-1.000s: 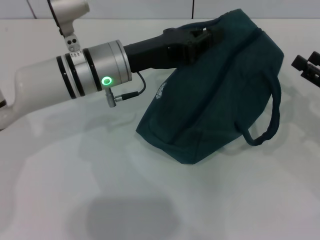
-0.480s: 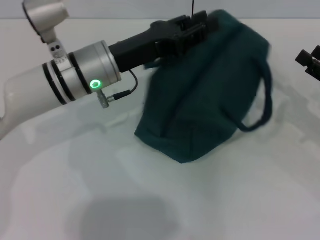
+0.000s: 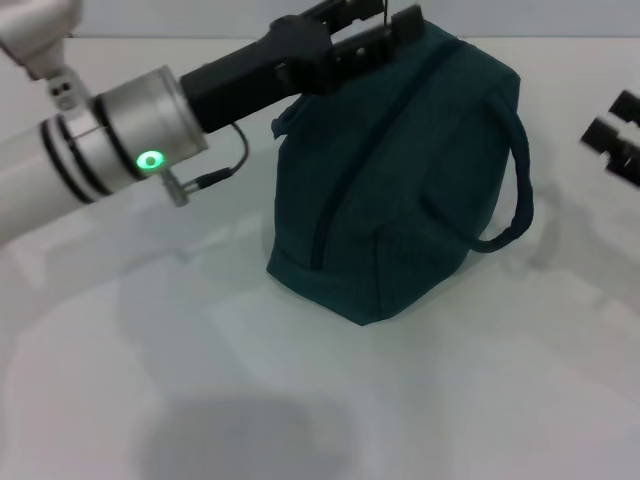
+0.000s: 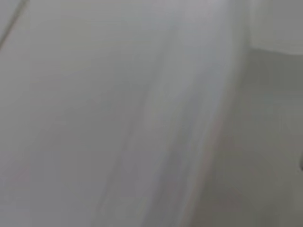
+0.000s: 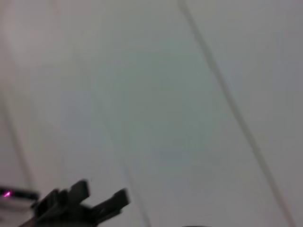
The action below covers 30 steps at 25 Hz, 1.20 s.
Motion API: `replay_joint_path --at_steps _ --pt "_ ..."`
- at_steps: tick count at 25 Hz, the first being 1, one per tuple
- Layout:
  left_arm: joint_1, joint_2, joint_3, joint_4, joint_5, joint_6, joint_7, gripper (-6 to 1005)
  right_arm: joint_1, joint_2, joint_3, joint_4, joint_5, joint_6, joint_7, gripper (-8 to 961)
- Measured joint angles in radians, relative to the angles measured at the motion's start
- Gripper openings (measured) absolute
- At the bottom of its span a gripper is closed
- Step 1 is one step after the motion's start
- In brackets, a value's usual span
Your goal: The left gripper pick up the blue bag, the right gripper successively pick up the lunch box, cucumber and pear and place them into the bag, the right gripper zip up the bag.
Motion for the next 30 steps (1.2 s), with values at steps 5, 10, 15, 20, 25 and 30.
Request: replay_joint_path --at_steps 5,10,15,20,25,30 --pt "0.147 0.005 0.015 0.218 0.053 0.098 -0.002 827 0.003 -0.003 0.002 -0.081 -0.149 -0.035 -0.043 810" --pt "0.251 0.019 0.017 0.333 0.107 0.158 0.006 878 -0.008 0.013 0.003 -0.183 -0.302 -0.062 -0.106 813" --pt "0.317 0.024 0.016 0.406 0.236 0.221 0.007 885 -0.001 0.033 -0.002 -0.215 -0.41 -0.105 -0.147 832" --pt "0.355 0.031 0.011 0.412 0.318 0.269 0.006 884 0.005 0.063 -0.001 -0.225 -0.495 -0.12 -0.159 868" --pt "0.401 0.04 0.011 0.411 0.33 0.295 0.011 883 0.006 0.088 -0.005 -0.215 -0.515 -0.084 -0.194 867" --pt "0.425 0.048 0.01 0.411 0.355 0.343 0.059 883 0.015 0.094 -0.043 -0.212 -0.534 -0.046 -0.188 866"
